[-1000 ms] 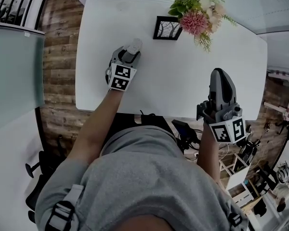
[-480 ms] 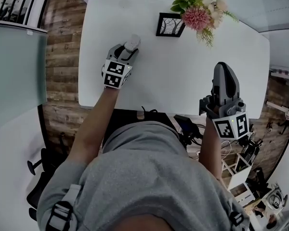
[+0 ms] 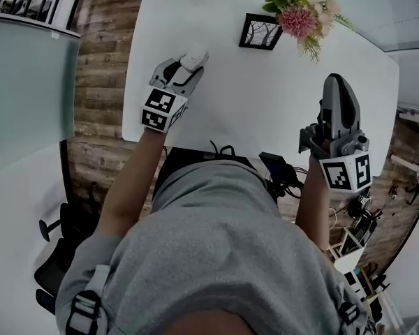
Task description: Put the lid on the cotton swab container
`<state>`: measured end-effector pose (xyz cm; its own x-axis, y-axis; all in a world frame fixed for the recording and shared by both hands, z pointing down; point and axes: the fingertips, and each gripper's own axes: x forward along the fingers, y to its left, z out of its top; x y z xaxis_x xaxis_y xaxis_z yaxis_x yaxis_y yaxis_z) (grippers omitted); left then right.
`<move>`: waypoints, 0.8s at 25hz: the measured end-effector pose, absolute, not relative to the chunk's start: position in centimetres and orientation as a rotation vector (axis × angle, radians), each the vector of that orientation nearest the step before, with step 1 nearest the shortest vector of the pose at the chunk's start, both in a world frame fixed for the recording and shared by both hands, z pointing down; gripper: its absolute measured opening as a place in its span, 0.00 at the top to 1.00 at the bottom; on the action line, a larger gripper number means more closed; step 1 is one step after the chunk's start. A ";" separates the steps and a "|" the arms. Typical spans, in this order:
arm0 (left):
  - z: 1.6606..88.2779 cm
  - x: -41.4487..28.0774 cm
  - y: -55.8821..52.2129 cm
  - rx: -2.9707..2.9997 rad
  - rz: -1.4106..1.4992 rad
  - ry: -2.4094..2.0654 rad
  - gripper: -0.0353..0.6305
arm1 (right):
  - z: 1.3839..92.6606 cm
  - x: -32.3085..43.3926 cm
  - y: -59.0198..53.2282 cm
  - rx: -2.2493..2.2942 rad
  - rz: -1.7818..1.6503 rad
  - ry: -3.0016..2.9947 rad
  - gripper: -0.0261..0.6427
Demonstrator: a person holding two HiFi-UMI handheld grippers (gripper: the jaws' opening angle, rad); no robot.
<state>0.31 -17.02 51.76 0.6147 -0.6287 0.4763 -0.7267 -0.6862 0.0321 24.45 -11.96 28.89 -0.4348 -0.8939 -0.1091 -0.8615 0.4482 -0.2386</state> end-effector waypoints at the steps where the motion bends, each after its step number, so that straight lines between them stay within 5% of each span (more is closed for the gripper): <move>1: 51.1 0.1 -16.8 2.622 0.638 -1.115 0.65 | 28.7 24.4 -12.1 -1.524 -0.211 2.479 0.92; 20: 38.7 4.6 -13.0 2.828 0.363 -0.661 0.65 | 25.4 24.0 -12.5 -1.461 -0.122 2.508 0.92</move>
<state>4.62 -13.05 38.68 0.8689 -0.4048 0.2848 -0.4576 -0.8764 0.1504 24.03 -12.49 25.40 -0.4732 -0.8662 -0.1606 -0.8465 0.4976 -0.1894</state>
